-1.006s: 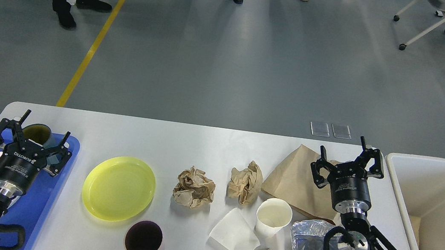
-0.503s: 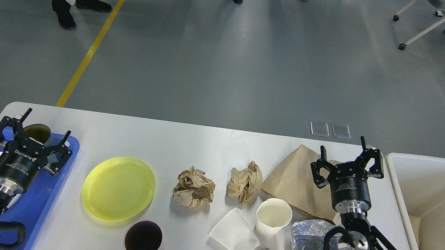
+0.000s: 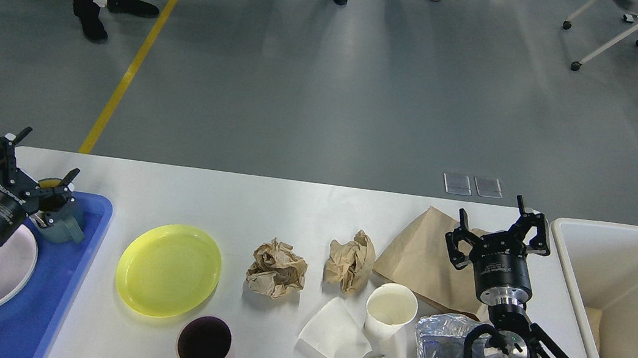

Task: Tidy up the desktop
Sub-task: 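Raise the left gripper up and away from the blue tray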

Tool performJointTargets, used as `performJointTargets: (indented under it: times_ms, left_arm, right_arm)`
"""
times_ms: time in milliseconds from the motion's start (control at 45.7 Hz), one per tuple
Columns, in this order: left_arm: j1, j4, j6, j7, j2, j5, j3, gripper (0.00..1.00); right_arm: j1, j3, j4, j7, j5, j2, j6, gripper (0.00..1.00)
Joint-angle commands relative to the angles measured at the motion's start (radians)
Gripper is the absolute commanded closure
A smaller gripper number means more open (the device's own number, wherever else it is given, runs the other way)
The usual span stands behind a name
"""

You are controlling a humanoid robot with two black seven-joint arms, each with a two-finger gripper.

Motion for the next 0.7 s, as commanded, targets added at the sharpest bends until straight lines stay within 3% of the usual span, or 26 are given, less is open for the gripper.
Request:
performJointTargets:
  times_ms: [0,219,416,525,678]
  left_arm:
    - [-0.128,0.005,0.0,0.002,0.113,-0.001,0.183,0.03]
    - [-0.379,0.053,0.002,0.002,0.19,-0.002,0.546,0.03]
    - [-0.505,0.078,0.03,0.011,0.207,-0.001,0.748,0.03]
    - [-0.586,0.068,0.083,0.007,0.237,-0.002,0.906,0.03]
    - [-0.712,0.068,0.091,0.004,0.245,-0.002,1.132,0.03]
  right_arm:
    - [0.0,0.0,0.0,0.0,0.001,0.001,0.0,0.0]
    - [0.0,0.0,0.0,0.0,0.001,0.001,0.0,0.0]
    - [0.0,0.0,0.0,0.0,-0.001,-0.001,0.0,0.0]
    - [0.0,0.0,0.0,0.0,-0.001,-0.001,0.0,0.0]
    - [0.0,0.0,0.0,0.001,-0.001,-0.001,0.0,0.0]
